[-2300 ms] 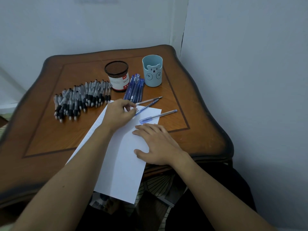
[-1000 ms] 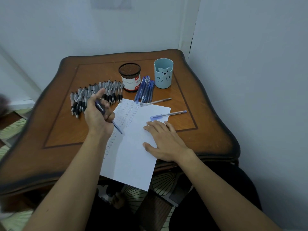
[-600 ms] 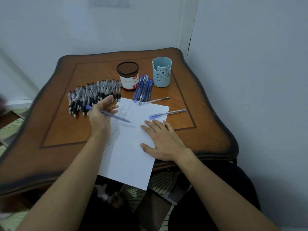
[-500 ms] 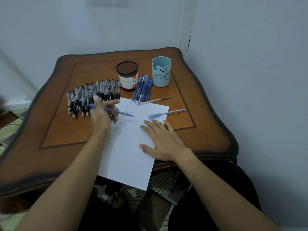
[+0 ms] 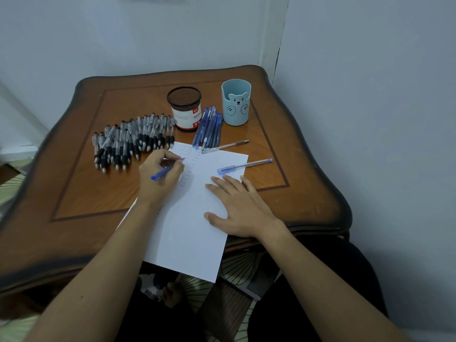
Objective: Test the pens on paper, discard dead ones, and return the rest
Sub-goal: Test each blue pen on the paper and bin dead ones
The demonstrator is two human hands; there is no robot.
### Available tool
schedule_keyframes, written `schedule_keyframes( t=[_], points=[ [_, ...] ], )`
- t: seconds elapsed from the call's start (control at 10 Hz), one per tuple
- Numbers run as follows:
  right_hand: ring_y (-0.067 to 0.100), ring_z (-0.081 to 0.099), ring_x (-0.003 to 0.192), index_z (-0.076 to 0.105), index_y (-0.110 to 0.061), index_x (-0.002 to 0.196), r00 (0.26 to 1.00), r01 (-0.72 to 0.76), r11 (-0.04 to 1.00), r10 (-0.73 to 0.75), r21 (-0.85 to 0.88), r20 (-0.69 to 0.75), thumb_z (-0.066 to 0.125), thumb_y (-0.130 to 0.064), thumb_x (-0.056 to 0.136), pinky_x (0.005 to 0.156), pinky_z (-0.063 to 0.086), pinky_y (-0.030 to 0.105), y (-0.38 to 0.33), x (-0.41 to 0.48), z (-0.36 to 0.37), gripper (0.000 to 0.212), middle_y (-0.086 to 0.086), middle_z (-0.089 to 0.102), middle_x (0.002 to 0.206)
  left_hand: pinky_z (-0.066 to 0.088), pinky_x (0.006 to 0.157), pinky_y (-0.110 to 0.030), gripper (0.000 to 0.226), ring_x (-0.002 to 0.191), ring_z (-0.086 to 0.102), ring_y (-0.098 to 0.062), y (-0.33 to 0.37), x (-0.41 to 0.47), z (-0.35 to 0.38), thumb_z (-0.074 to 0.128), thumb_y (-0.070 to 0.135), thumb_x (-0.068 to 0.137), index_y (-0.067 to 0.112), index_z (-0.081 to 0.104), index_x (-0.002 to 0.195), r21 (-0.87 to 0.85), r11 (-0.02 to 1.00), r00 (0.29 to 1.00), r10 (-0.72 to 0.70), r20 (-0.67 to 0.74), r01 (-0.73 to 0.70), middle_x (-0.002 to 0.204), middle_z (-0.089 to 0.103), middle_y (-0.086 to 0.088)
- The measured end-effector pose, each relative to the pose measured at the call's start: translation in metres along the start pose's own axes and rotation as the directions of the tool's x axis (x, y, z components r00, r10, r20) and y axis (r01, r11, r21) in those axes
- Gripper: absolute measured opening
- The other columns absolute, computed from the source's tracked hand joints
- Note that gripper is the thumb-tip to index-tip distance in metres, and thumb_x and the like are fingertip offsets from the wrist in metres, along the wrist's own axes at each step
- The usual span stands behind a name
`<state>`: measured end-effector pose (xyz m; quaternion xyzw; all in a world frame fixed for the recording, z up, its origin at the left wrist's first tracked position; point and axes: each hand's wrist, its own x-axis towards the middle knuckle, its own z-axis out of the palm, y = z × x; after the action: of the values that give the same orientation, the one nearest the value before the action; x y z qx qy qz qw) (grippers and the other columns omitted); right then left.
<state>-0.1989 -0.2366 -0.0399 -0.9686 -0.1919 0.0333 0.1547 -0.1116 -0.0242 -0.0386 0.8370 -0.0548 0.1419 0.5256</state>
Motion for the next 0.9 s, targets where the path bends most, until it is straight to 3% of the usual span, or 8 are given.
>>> schedule_keyframes(
  t=[0.1, 0.2, 0.3, 0.4, 0.5, 0.7, 0.8, 0.9],
  points=[
    [0.012, 0.002, 0.153, 0.022, -0.031, 0.157, 1.000, -0.002, 1.000, 0.002, 0.001, 0.002, 0.038, -0.064, 0.097, 0.123, -0.005, 0.047, 0.000, -0.001, -0.001, 0.071, -0.008, 0.012, 0.167, 0.061, 0.067, -0.037, 0.011, 0.072, 0.071, -0.025, 0.000, 0.001, -0.002, 0.078, 0.017, 0.085, 0.010, 0.069, 0.084, -0.044, 0.998, 0.999, -0.049, 0.020, 0.050, 0.081, 0.071, -0.006],
    [0.012, 0.002, 0.153, 0.022, -0.030, 0.157, 1.000, -0.001, 1.000, 0.001, 0.003, 0.000, 0.038, -0.063, 0.097, 0.123, -0.005, 0.046, 0.000, -0.001, -0.002, 0.071, -0.008, 0.012, 0.167, 0.057, 0.051, -0.029, 0.009, 0.063, 0.070, -0.023, 0.009, -0.001, 0.000, 0.074, 0.002, 0.086, -0.001, 0.066, 0.084, -0.083, 0.993, 0.996, -0.087, -0.006, 0.086, 0.079, 0.070, -0.014],
    [0.013, 0.003, 0.153, 0.023, -0.030, 0.157, 1.000, -0.003, 1.000, 0.003, 0.010, -0.004, 0.040, -0.064, 0.096, 0.123, -0.006, 0.046, 0.000, 0.000, -0.002, 0.071, -0.008, 0.013, 0.167, 0.044, 0.040, -0.029, 0.016, 0.041, 0.057, -0.022, 0.008, 0.000, 0.001, 0.061, -0.010, 0.077, -0.004, 0.052, 0.065, -0.107, 0.986, 0.989, -0.134, -0.058, 0.128, 0.057, 0.057, -0.015],
    [0.013, 0.004, 0.153, 0.025, -0.030, 0.156, 1.000, -0.004, 1.000, 0.004, 0.017, -0.006, 0.040, -0.063, 0.096, 0.123, -0.005, 0.046, -0.001, -0.001, -0.003, 0.071, -0.007, 0.014, 0.166, 0.038, 0.050, -0.033, 0.033, 0.046, 0.040, -0.022, 0.007, 0.003, -0.003, 0.057, -0.003, 0.061, 0.018, 0.037, 0.047, -0.089, 0.985, 0.986, -0.153, -0.069, 0.146, 0.045, 0.036, 0.001],
    [0.014, 0.006, 0.153, 0.027, -0.030, 0.156, 1.000, -0.001, 1.000, 0.001, 0.026, -0.016, 0.041, -0.063, 0.096, 0.123, -0.004, 0.047, -0.001, -0.001, -0.003, 0.070, -0.007, 0.016, 0.166, 0.031, 0.055, -0.031, 0.039, 0.049, 0.027, -0.009, 0.010, 0.001, -0.003, 0.055, -0.011, 0.064, 0.016, 0.030, 0.050, -0.015, 0.993, 0.990, -0.121, -0.077, 0.120, 0.048, 0.029, 0.004],
    [0.013, 0.007, 0.152, 0.028, -0.030, 0.155, 1.000, -0.008, 0.999, 0.009, 0.031, -0.019, 0.043, -0.063, 0.095, 0.123, -0.003, 0.047, -0.002, -0.001, -0.004, 0.070, -0.008, 0.017, 0.166, 0.025, 0.057, -0.033, 0.034, 0.051, 0.022, -0.008, 0.004, 0.003, -0.001, 0.052, -0.015, 0.067, 0.007, 0.028, 0.055, 0.003, 0.995, 0.991, -0.097, -0.092, 0.097, 0.054, 0.026, -0.005],
    [0.013, 0.007, 0.152, 0.028, -0.030, 0.155, 1.000, -0.009, 1.000, 0.010, 0.030, -0.018, 0.043, -0.063, 0.095, 0.123, -0.003, 0.047, -0.002, -0.001, -0.004, 0.070, -0.008, 0.017, 0.166, 0.023, 0.055, -0.032, 0.032, 0.051, 0.023, -0.011, 0.000, 0.002, 0.000, 0.050, -0.014, 0.066, 0.007, 0.028, 0.055, 0.016, 0.997, 0.995, -0.075, -0.066, 0.076, 0.051, 0.027, 0.004],
    [0.013, 0.006, 0.152, 0.027, -0.030, 0.155, 1.000, -0.012, 1.000, 0.012, 0.022, -0.015, 0.043, -0.063, 0.095, 0.123, -0.004, 0.047, -0.002, -0.001, -0.004, 0.071, -0.008, 0.016, 0.166, 0.025, 0.055, -0.034, 0.022, 0.054, 0.027, -0.017, -0.003, 0.004, -0.001, 0.048, -0.013, 0.064, -0.001, 0.031, 0.058, 0.026, 0.996, 0.994, -0.081, -0.069, 0.083, 0.054, 0.028, -0.008]
  ],
)
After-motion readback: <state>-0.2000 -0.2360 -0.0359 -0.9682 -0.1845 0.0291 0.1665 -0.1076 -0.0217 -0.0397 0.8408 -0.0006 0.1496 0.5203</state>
